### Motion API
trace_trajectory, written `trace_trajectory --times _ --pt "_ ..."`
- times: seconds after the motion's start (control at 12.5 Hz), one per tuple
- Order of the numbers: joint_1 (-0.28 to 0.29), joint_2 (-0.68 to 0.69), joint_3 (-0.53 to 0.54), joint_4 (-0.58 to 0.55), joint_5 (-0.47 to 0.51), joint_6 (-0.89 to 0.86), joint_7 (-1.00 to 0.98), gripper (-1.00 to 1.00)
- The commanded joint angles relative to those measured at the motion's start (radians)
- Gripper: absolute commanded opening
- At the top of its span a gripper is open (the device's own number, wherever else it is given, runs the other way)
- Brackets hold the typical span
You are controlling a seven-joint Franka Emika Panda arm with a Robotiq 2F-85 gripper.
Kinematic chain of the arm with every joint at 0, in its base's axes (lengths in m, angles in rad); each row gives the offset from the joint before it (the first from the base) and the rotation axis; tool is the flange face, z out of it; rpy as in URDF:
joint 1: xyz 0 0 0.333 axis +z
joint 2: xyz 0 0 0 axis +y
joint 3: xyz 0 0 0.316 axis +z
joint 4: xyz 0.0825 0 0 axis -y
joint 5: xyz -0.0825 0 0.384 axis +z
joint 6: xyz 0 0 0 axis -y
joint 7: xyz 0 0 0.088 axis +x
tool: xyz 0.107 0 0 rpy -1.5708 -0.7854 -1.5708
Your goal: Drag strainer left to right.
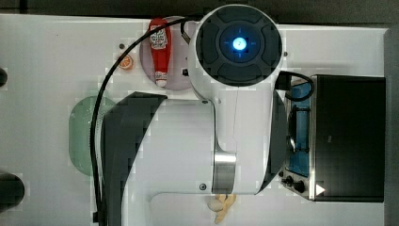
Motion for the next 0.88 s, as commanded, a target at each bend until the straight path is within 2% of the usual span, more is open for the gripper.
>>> trace_trajectory --times 0.08,0.24,0.56,0.88 --pt "0.006 -0.419 -0.059 -0.232 -0.018 -0.167 -0.017 0.6" --pt "0.007 -0.419 -0.057 -0.234 -0.018 -0.167 -0.017 1.0" --pt "0.037 -0.395 0.023 -0.252 0.035 -0.14 -0.014 1.0" --pt "0.054 -0.289 0.222 -0.259 0.048 -0.037 0.128 1.0"
